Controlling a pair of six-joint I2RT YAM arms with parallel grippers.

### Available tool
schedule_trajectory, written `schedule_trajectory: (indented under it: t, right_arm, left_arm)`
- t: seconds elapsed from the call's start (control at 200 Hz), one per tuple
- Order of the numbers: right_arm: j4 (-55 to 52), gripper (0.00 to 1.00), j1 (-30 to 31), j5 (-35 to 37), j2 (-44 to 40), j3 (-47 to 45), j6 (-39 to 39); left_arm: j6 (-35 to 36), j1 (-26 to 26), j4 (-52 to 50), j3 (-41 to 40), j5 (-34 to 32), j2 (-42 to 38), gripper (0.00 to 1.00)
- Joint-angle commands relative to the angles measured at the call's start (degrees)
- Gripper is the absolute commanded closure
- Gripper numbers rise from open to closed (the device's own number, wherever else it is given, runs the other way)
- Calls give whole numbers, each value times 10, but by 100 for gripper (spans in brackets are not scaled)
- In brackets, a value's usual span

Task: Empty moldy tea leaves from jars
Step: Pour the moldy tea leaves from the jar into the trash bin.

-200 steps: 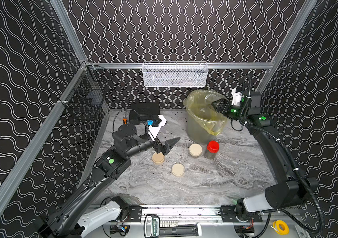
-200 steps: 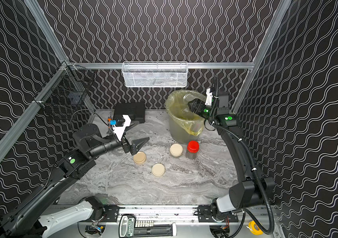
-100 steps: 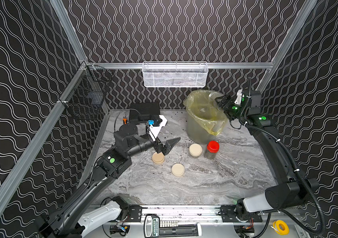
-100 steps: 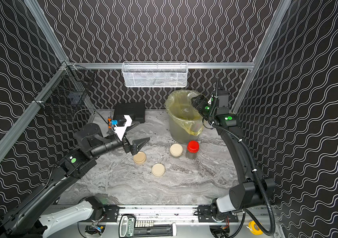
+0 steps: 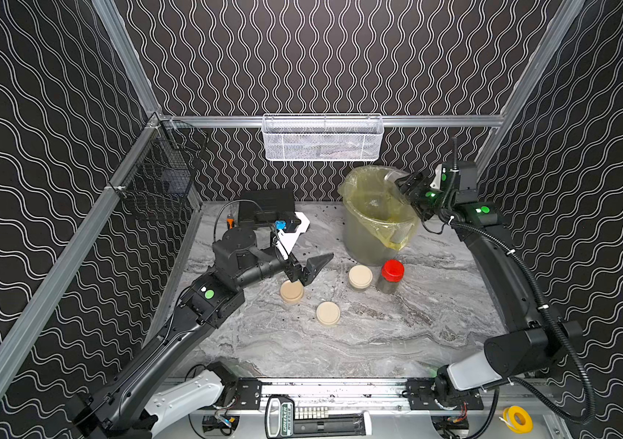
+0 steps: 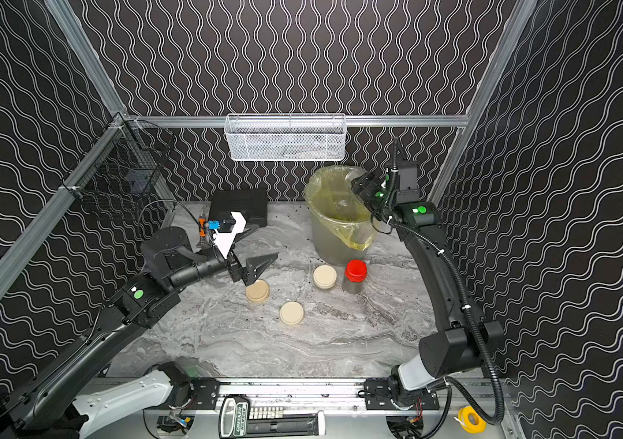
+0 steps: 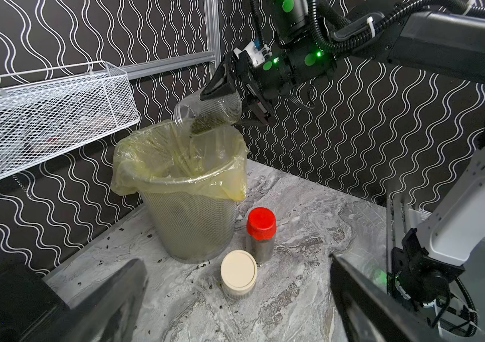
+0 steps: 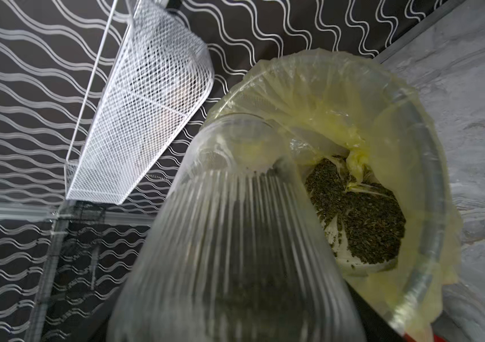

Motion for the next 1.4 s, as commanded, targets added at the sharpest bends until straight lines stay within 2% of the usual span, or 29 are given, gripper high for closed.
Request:
schedule_trajectory:
  t: [0.0,0.125,0.365,0.58,0.906,1.006,1.091,1.176,1.241,1.396]
  right_arm:
    - [-18,79,24,42,13,42,-115]
    - [-77,78,49,105,42,96,-189]
    - [-160,78,49,113,98,200,-239]
    - [-128,78,49,80,74,167,-226]
    - [-41,79,49,102,-6,72,-217]
    - [-92,78,49,85,31,102,-233]
    - [-184,77,50,63,95,176,-247]
    - [-244,77,50,75,138,239,-251]
    - [-242,78,50,87,139,246,-250]
    - [-180,81,50,85,92,189,-243]
  left_arm:
    - [-8,1,16,2,-1,2,1]
    - [-8,1,15,1,-3,3,1]
    - [-6,1,14,2,-4,2,1]
    - [-4,0,14,0,-8,2,1]
    - [-4,-1,21,-4,-6,-4,1]
    - [-5,-1,20,-5,-6,-2,1]
    - [-5,-1,19,-4,-6,0,1]
    - [-4,-1,18,-4,-7,1,1]
    - [-3,-1,16,-3,-8,3,1]
    - [-3,-2,16,-3,-7,5,1]
